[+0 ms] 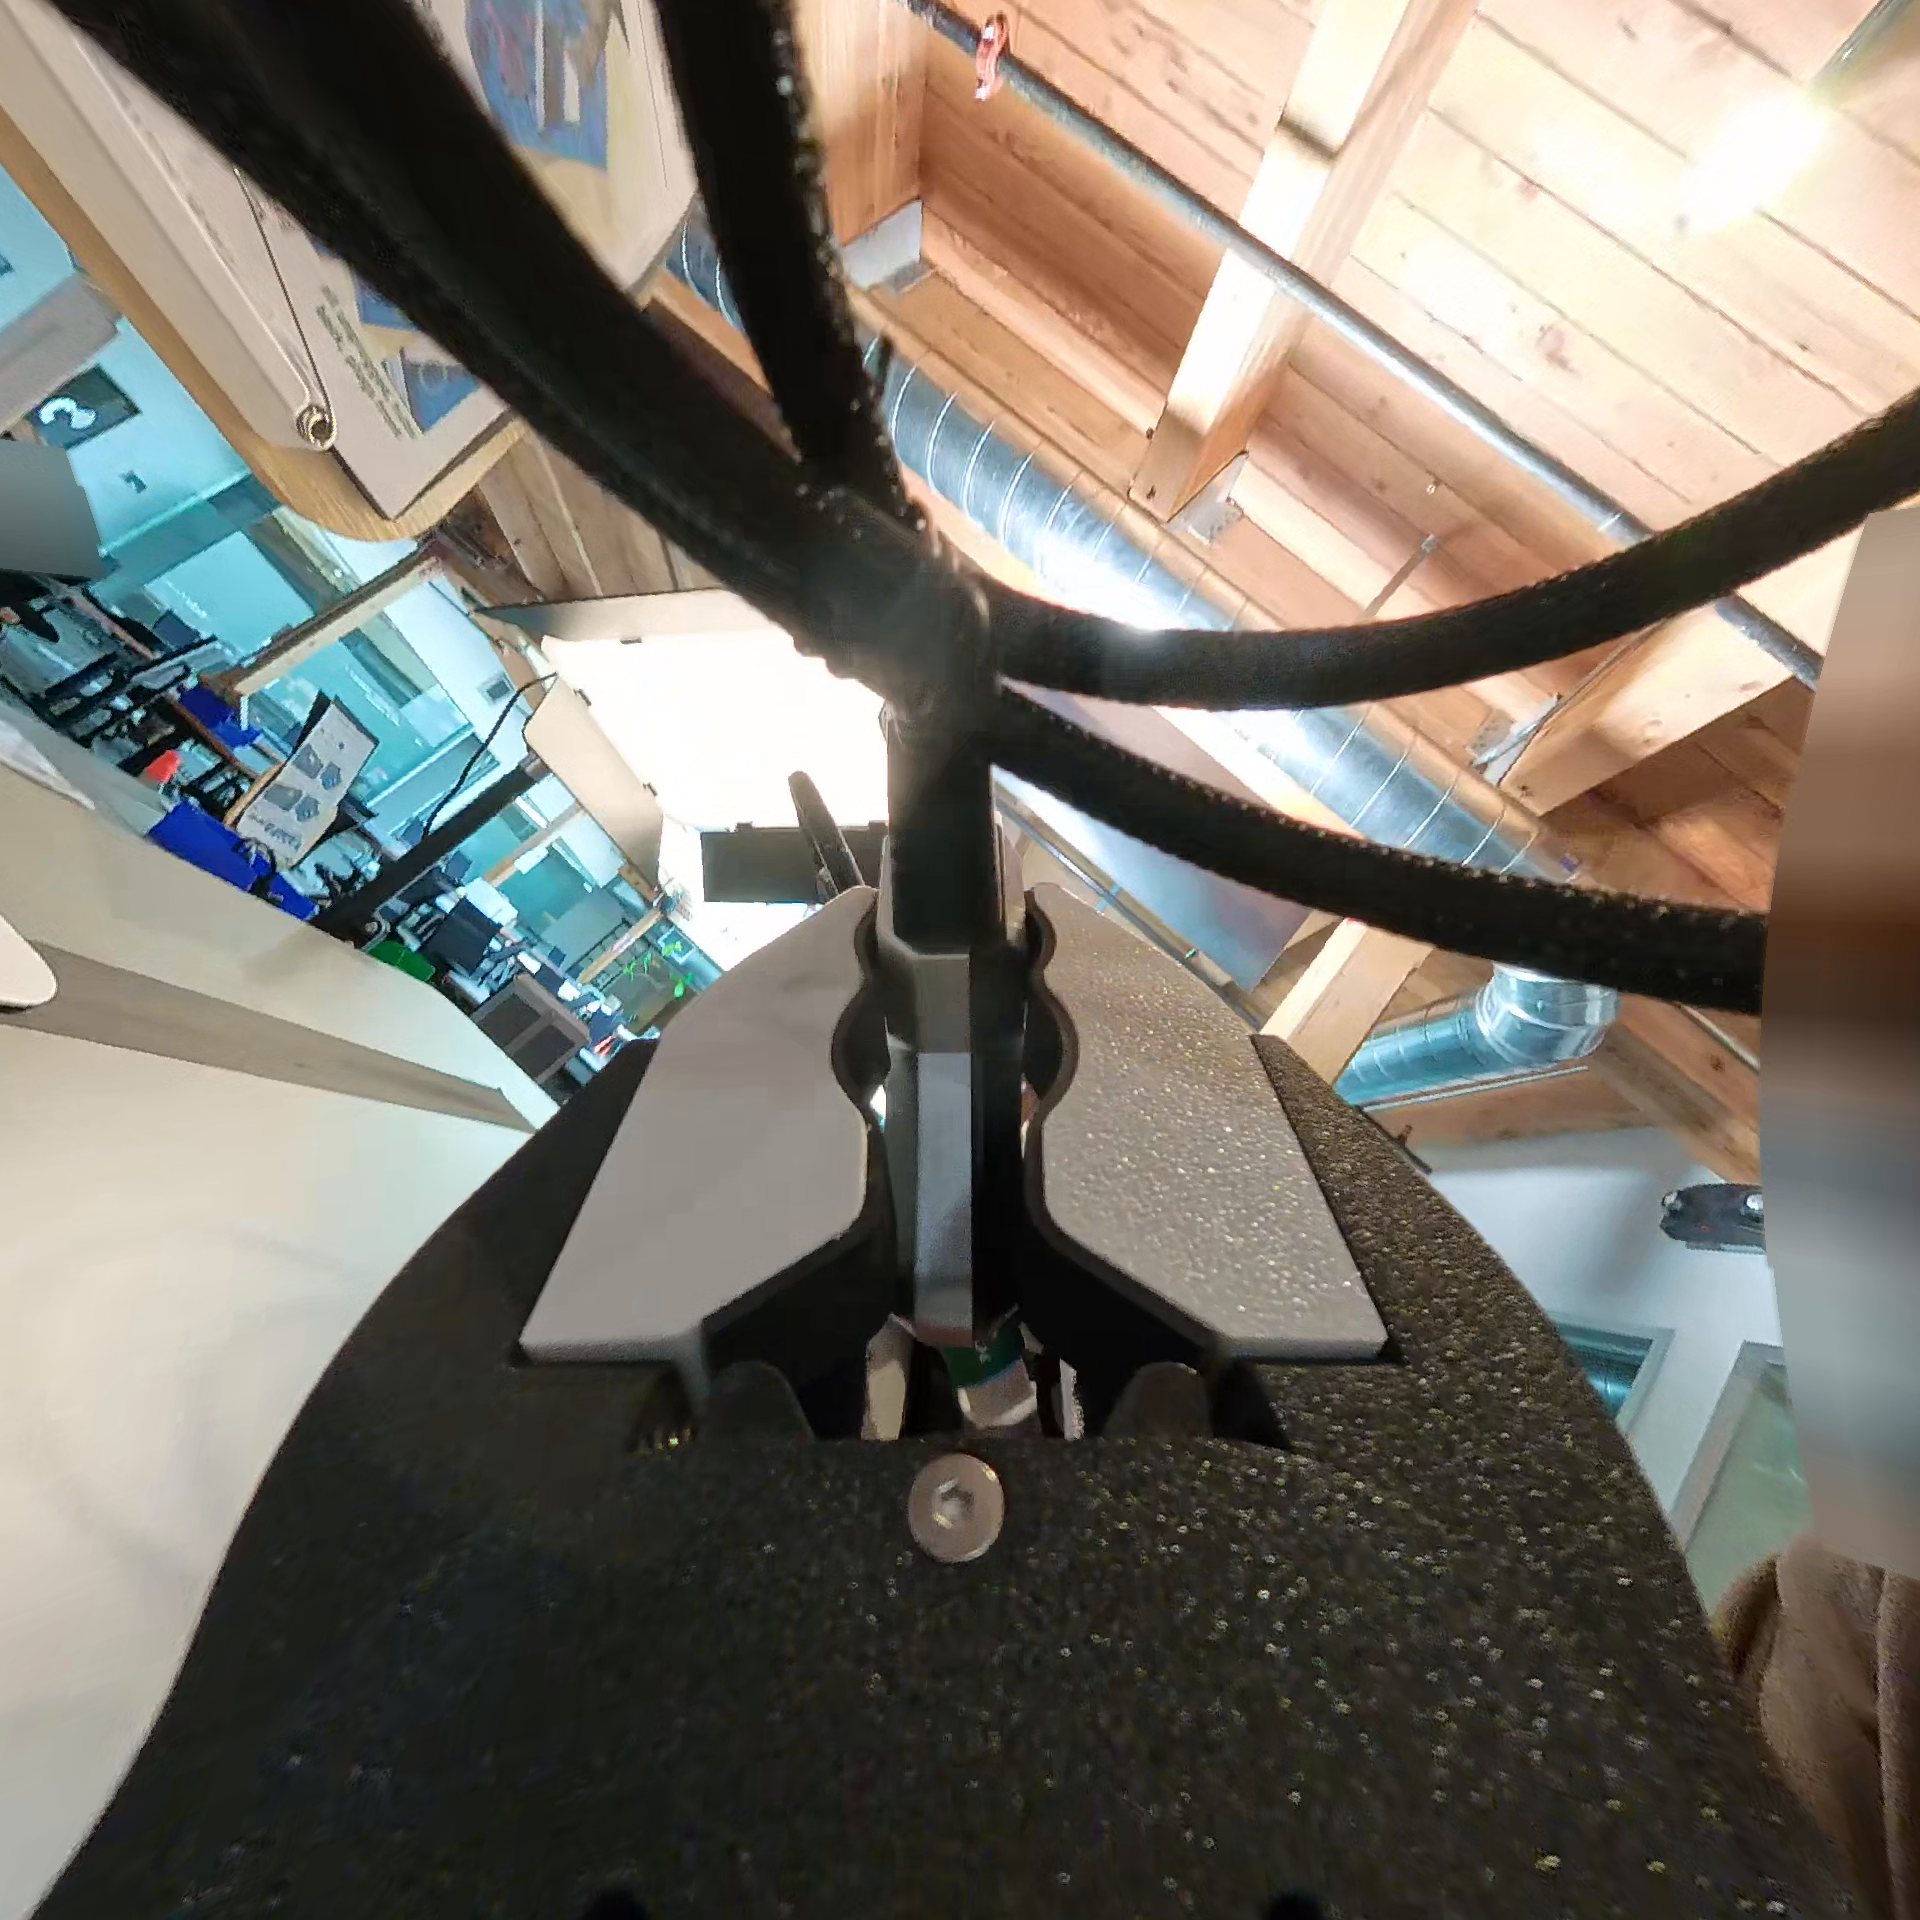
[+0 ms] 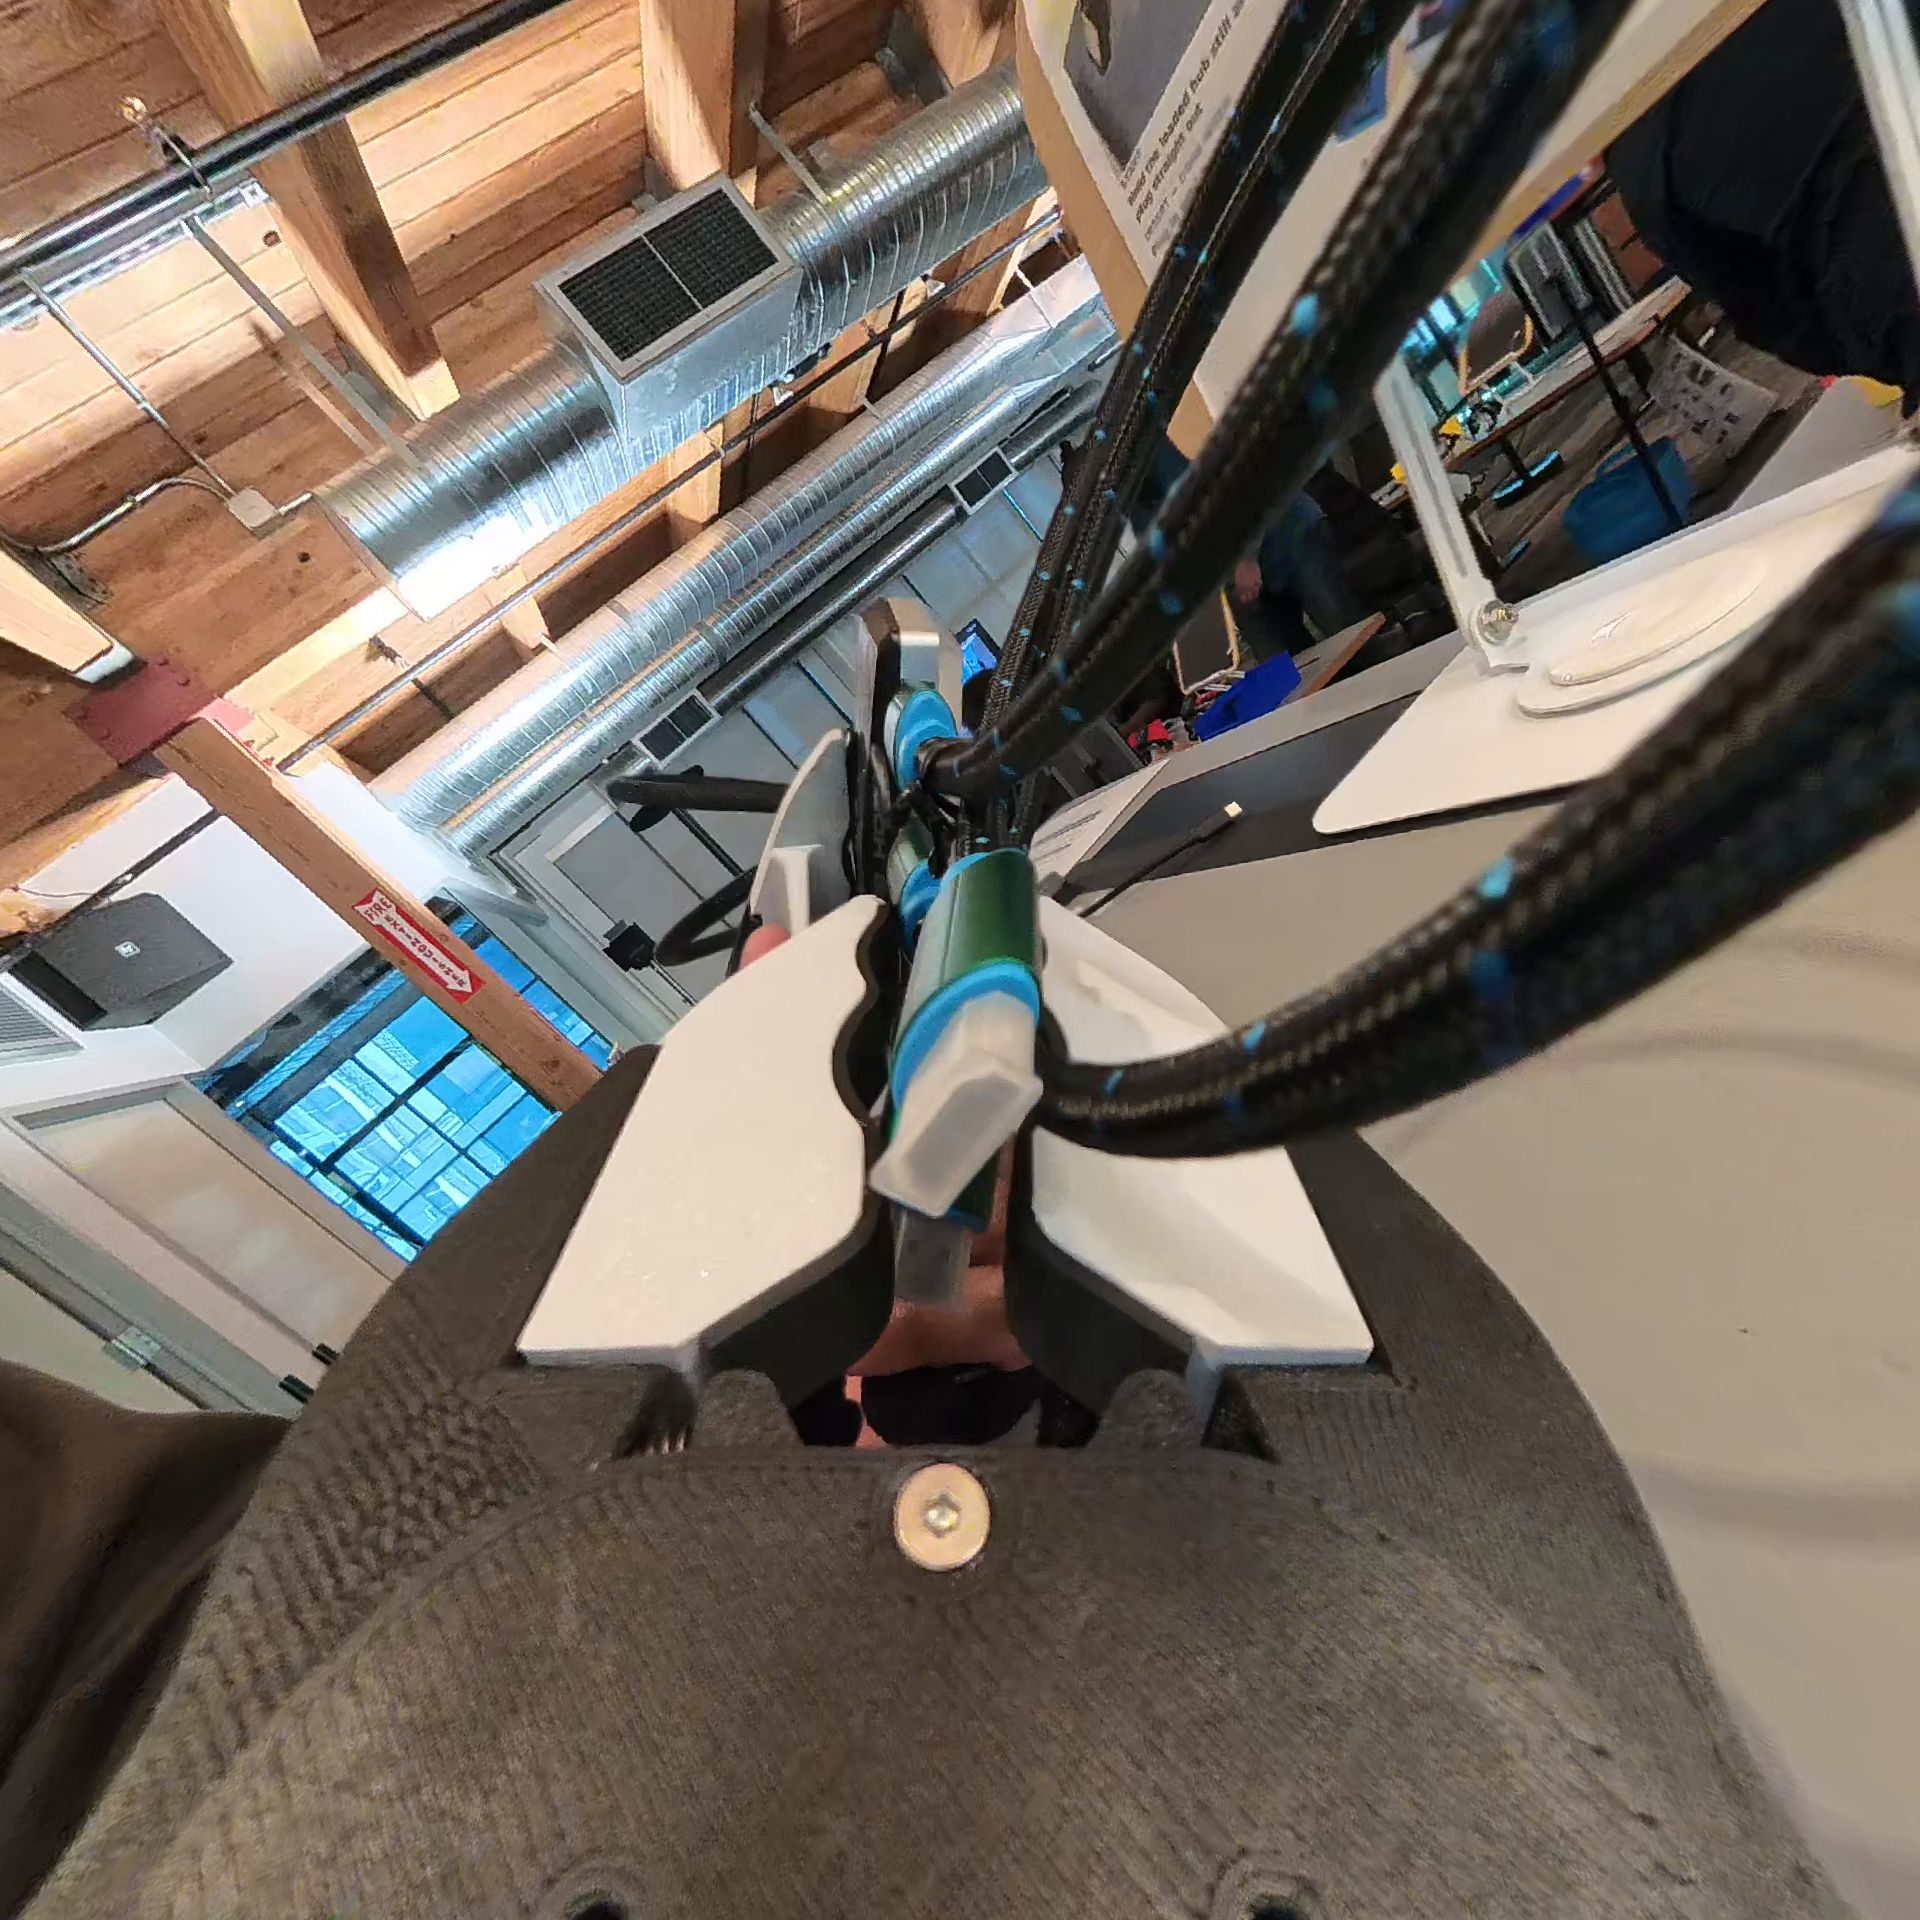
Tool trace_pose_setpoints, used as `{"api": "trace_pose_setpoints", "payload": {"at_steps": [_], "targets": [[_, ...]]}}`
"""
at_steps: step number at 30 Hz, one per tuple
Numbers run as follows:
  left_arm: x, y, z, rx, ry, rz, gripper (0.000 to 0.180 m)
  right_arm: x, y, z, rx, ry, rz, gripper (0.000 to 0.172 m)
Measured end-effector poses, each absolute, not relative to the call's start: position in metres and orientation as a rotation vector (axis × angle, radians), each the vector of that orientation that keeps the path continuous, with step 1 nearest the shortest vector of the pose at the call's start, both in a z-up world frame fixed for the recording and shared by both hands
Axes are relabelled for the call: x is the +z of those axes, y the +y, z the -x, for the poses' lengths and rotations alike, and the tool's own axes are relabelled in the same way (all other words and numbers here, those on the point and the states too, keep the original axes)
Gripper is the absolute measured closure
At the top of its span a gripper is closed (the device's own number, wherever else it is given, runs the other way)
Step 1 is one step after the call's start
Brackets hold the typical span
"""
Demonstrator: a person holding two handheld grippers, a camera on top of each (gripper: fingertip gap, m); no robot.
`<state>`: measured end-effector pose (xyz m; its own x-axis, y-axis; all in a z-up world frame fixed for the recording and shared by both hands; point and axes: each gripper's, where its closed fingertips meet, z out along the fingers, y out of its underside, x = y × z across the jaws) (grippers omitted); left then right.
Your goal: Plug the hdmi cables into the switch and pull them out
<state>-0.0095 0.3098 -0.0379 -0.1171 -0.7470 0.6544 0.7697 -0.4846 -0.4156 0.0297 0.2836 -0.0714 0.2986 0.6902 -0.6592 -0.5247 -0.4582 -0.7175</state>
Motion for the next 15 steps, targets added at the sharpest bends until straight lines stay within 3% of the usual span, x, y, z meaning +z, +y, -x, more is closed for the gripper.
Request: {"api": "trace_pose_setpoints", "payload": {"at_steps": [15], "targets": [[-0.043,0.297,-0.008,-1.798,0.272,1.242,0.157,-0.070,0.281,-0.039,1.570,-0.234,1.536,0.153]]}}
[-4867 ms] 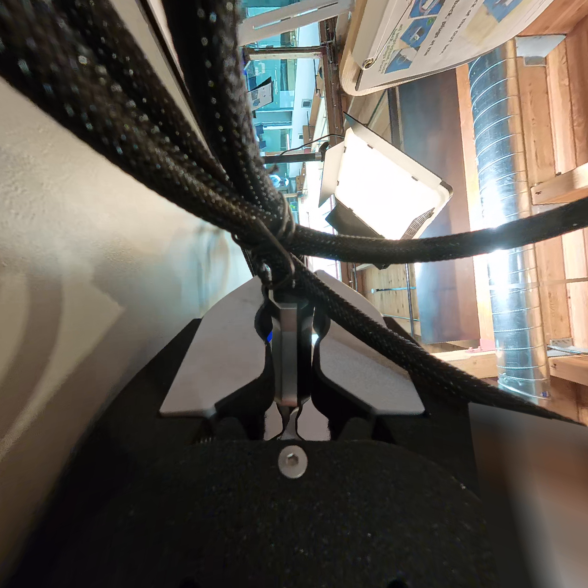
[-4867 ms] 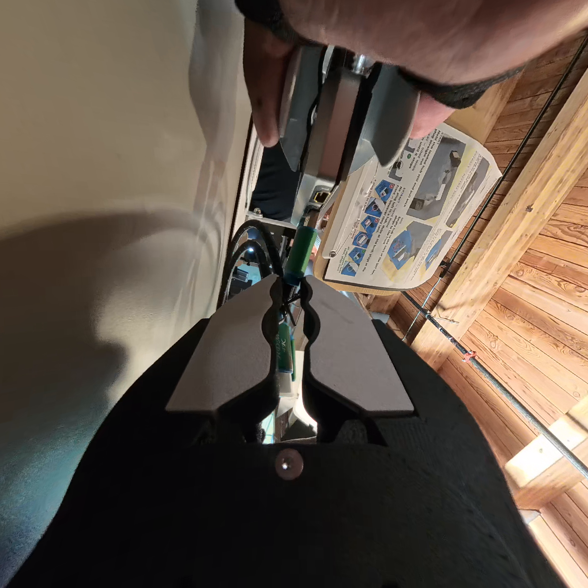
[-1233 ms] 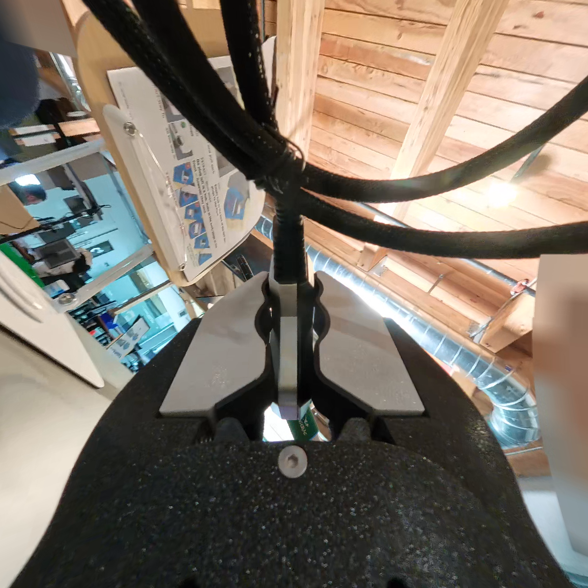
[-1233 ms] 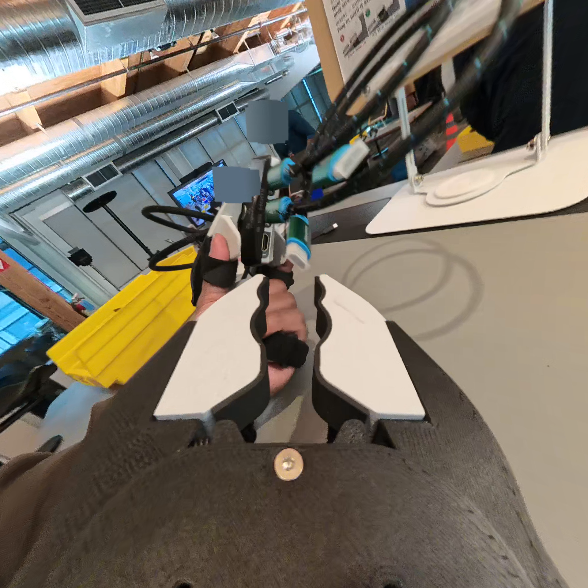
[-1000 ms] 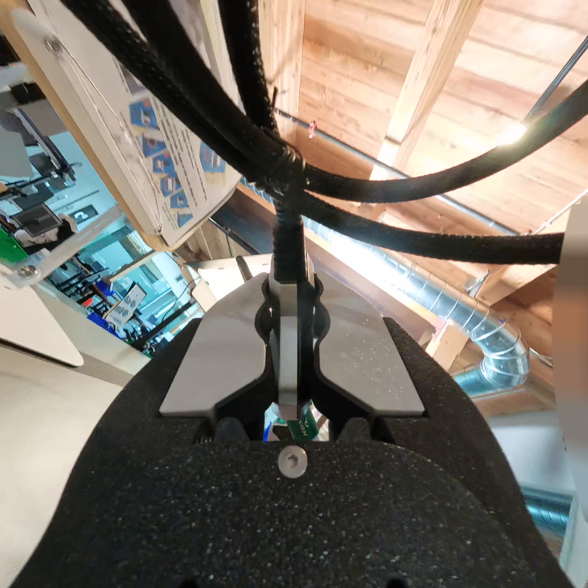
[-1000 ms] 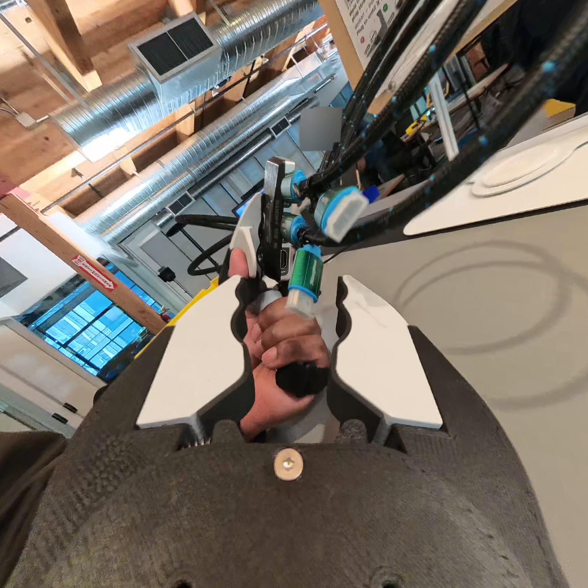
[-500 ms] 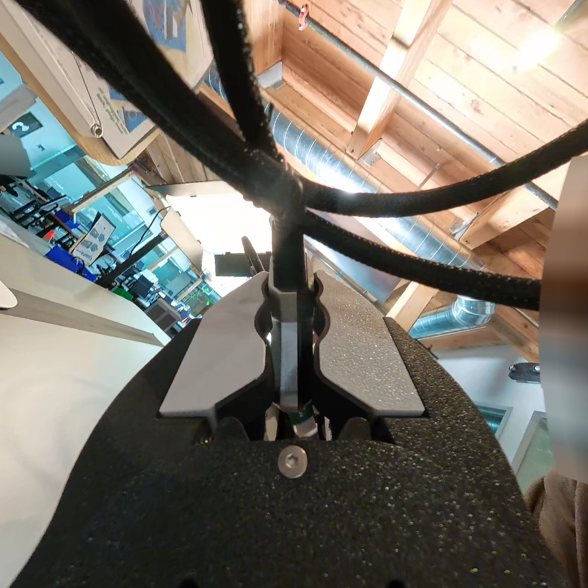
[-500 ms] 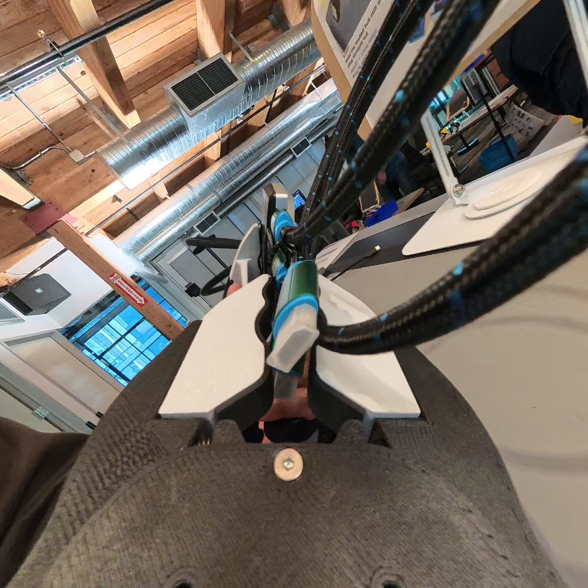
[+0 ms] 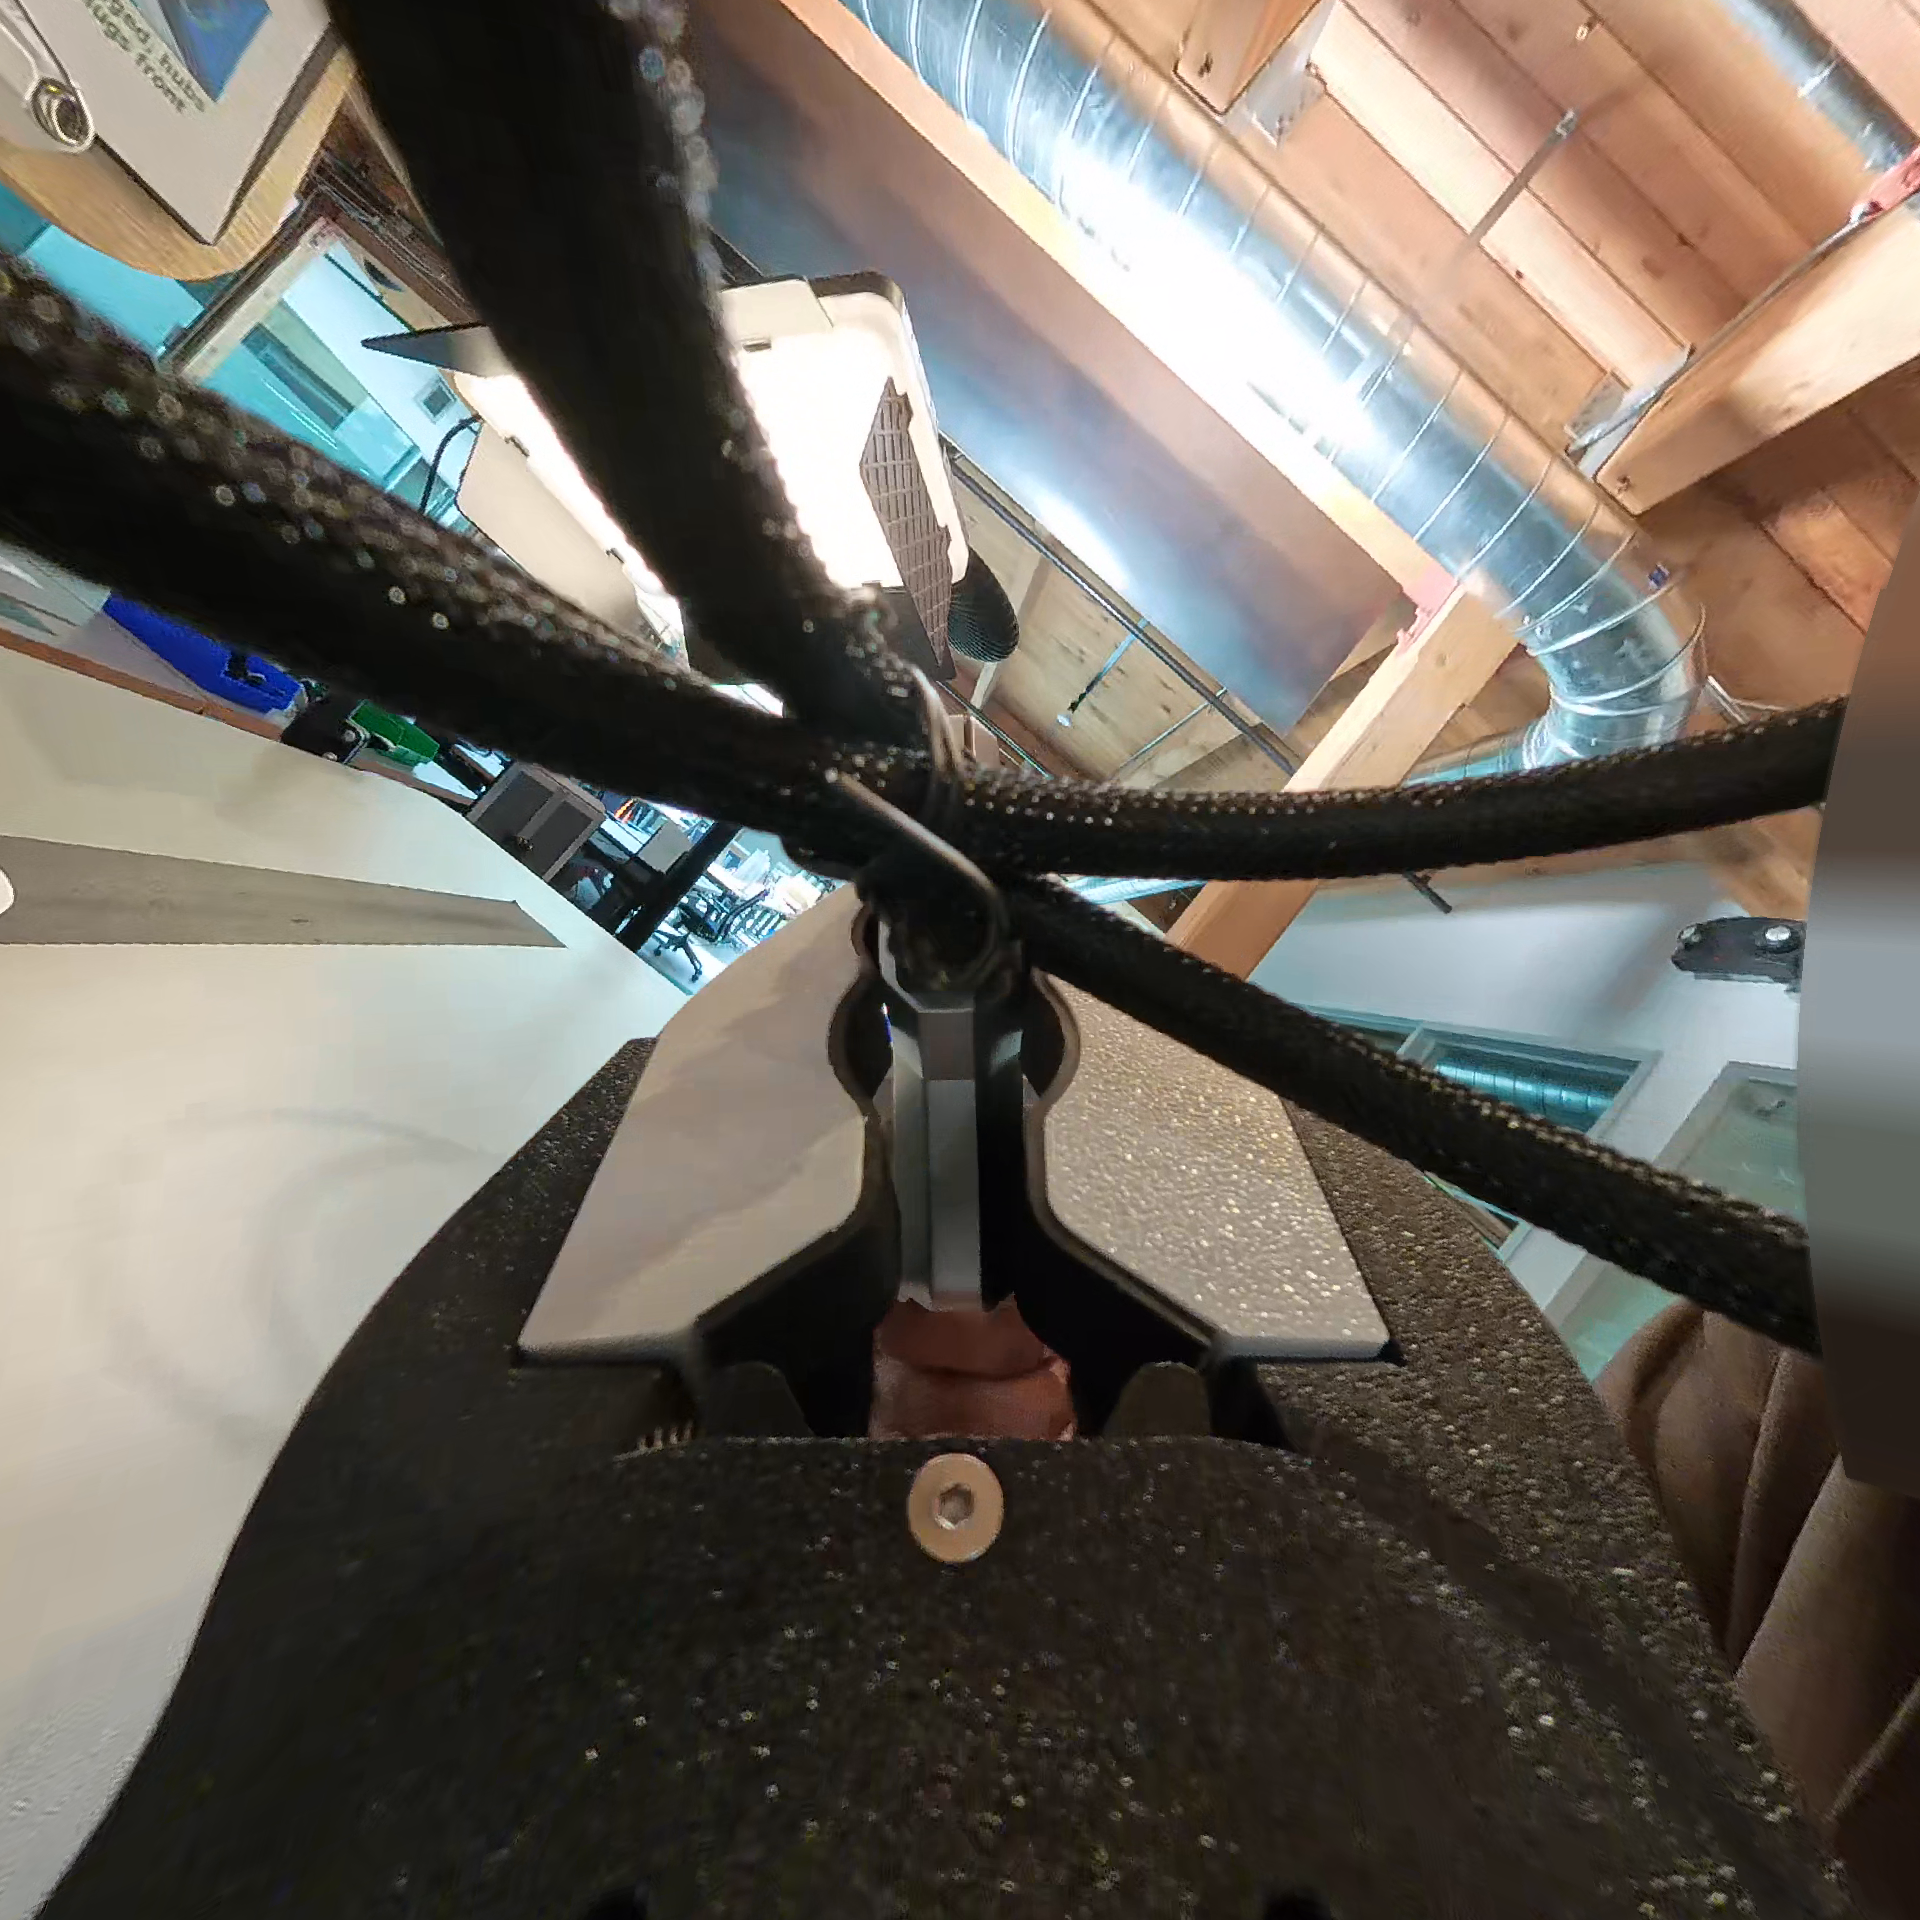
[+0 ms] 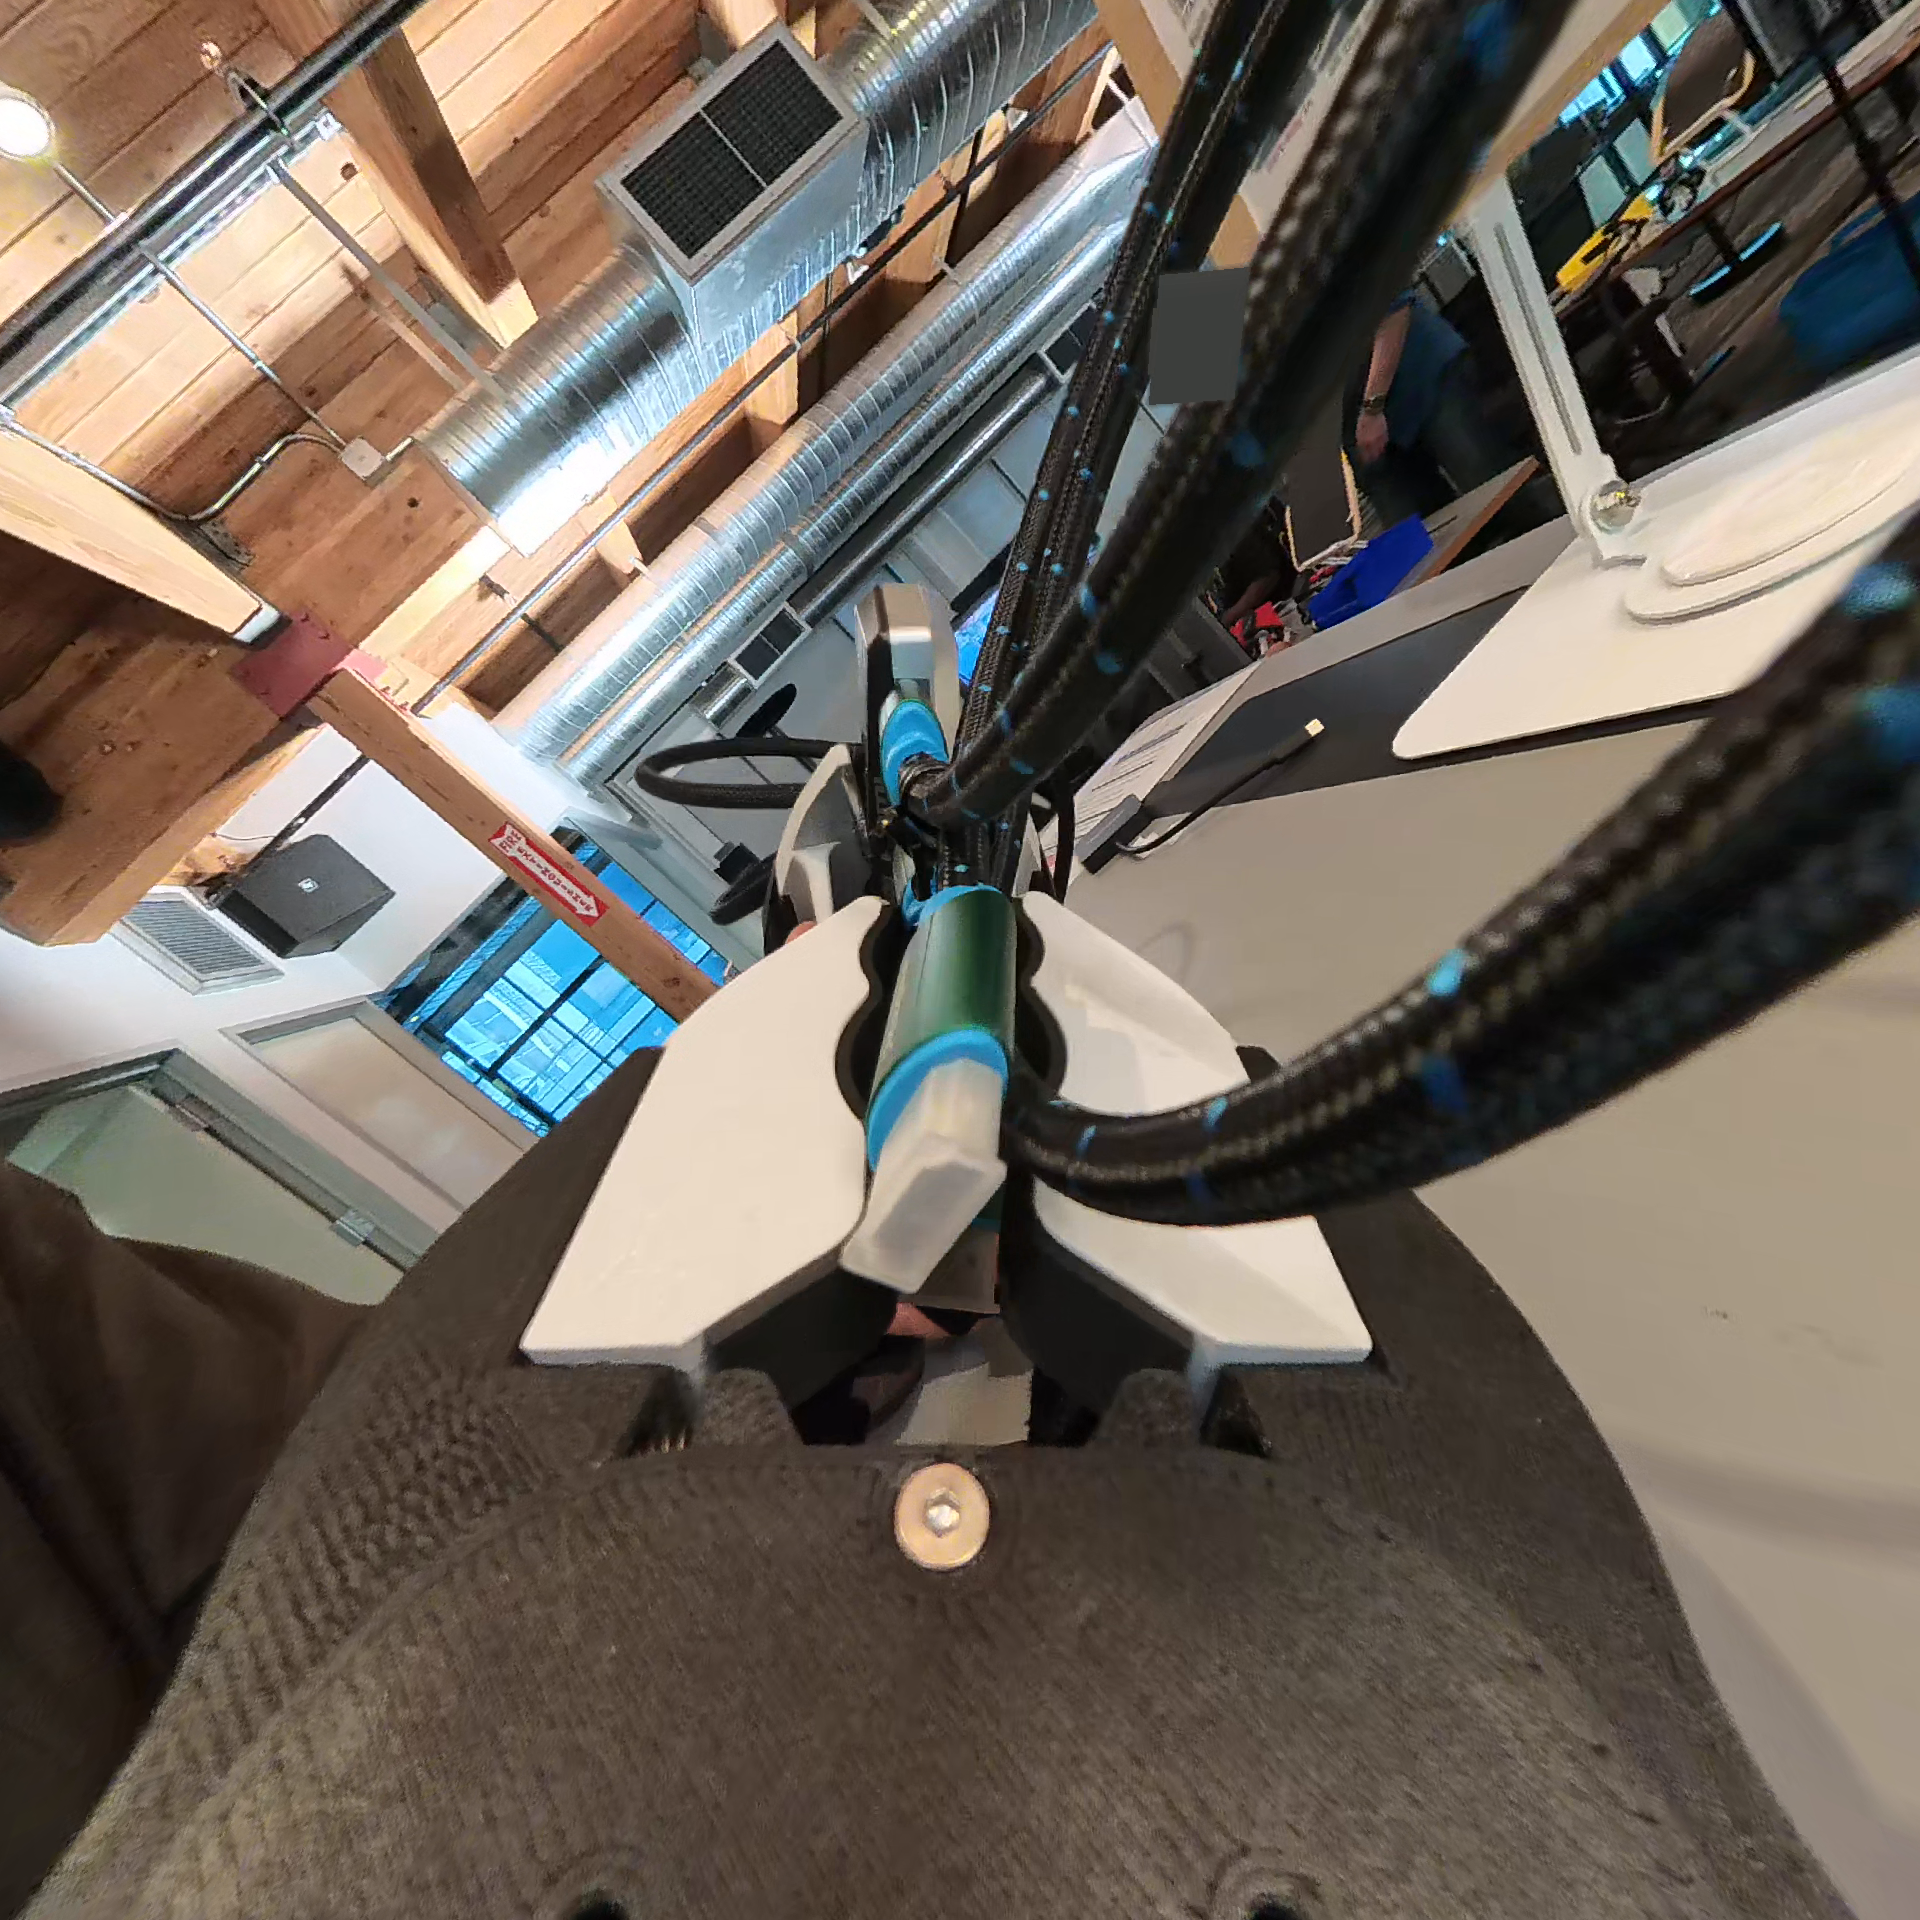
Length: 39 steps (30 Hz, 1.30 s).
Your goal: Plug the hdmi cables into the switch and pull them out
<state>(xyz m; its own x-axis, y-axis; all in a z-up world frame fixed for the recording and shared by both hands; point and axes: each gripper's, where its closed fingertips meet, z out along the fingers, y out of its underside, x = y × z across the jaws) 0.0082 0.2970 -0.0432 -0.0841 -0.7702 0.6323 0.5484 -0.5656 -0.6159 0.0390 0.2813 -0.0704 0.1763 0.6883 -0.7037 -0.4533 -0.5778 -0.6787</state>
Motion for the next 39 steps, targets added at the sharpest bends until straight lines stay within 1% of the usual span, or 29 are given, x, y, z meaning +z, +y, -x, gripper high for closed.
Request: {"api": "trace_pose_setpoints", "payload": {"at_steps": [10,14,16,18,20,24,29,31,32,35,37,38,39], "targets": [[-0.044,0.297,-0.008,-1.758,0.265,1.261,0.158,-0.072,0.283,-0.037,1.549,-0.214,1.558,0.152],[-0.043,0.303,-0.005,-1.758,0.189,1.220,0.158,-0.073,0.284,-0.036,1.539,-0.207,1.576,0.151],[-0.041,0.306,0.001,-1.766,0.124,1.176,0.158,-0.078,0.283,-0.031,1.500,-0.240,1.614,0.148],[-0.034,0.313,0.020,-1.754,0.011,1.092,0.158,-0.087,0.280,-0.025,1.451,-0.275,1.663,0.141],[-0.031,0.321,0.046,-1.737,-0.116,1.009,0.159,-0.092,0.273,-0.013,1.468,-0.315,1.695,0.138],[-0.037,0.329,0.072,-1.769,-0.275,0.930,0.159,-0.096,0.256,0.015,1.538,-0.393,1.722,0.139],[-0.039,0.331,0.063,-1.693,-0.272,1.002,0.159,-0.099,0.238,0.038,1.511,-0.510,1.728,0.147],[-0.044,0.333,0.056,-1.625,-0.286,1.061,0.159,-0.102,0.251,0.033,1.406,-0.432,1.742,0.149],[-0.047,0.334,0.051,-1.610,-0.293,1.083,0.158,-0.103,0.262,0.025,1.330,-0.343,1.746,0.153],[-0.048,0.330,0.033,-1.657,-0.253,1.115,0.158,-0.088,0.281,0.008,1.248,-0.216,1.614,0.157],[-0.047,0.326,0.020,-1.717,-0.200,1.138,0.158,-0.083,0.286,0.010,1.274,-0.222,1.563,0.152],[-0.047,0.324,0.016,-1.727,-0.183,1.148,0.158,-0.085,0.291,0.011,1.277,-0.209,1.585,0.142],[-0.046,0.324,0.018,-1.729,-0.195,1.135,0.158,-0.086,0.294,0.012,1.290,-0.197,1.590,0.138]]}}
